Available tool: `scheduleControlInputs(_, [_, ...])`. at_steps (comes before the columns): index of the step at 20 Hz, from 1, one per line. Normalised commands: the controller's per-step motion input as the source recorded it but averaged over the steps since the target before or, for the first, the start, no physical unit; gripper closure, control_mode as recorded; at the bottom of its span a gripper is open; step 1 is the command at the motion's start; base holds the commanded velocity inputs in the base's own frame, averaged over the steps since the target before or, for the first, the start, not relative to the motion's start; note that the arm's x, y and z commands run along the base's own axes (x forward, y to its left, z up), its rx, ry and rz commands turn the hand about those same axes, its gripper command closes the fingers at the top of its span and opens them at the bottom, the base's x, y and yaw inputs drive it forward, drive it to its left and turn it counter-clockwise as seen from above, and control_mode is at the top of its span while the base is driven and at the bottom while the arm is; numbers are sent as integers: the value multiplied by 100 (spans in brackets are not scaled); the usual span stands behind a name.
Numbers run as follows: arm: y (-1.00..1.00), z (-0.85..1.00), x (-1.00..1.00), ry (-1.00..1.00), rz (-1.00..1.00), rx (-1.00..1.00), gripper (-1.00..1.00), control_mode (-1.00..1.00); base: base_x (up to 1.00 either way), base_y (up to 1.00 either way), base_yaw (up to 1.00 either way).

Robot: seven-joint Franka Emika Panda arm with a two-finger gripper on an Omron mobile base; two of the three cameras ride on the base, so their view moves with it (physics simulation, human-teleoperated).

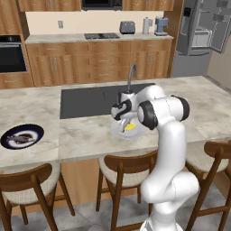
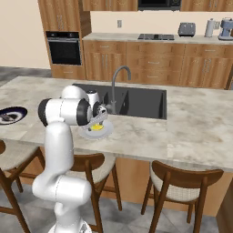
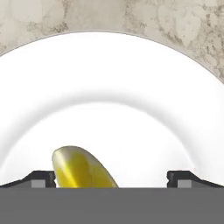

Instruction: Transport the fish and lemon wedge to the fridge. Place the fish on the rack containing meat and place the lemon wedge on the rack containing the vegetable, ensuring meats and vegetables are on different racks.

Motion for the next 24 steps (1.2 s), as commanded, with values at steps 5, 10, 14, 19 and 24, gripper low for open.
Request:
scheduleControlInputs(5, [0,-37,24,14,0,0,100,-100,0,0,0])
scheduleControlInputs(10, [3,-53,1,18,0,0,100,-100,0,0,0])
scheduleControlInputs(14, [0,-40,-30,8,0,0,100,-100,0,0,0])
scheduleControlInputs(19, [0,-2,-11,0,0,0,100,-100,0,0,0])
scheduleControlInputs(24, [6,40,-18,0,-2,-1,100,-100,0,0,0])
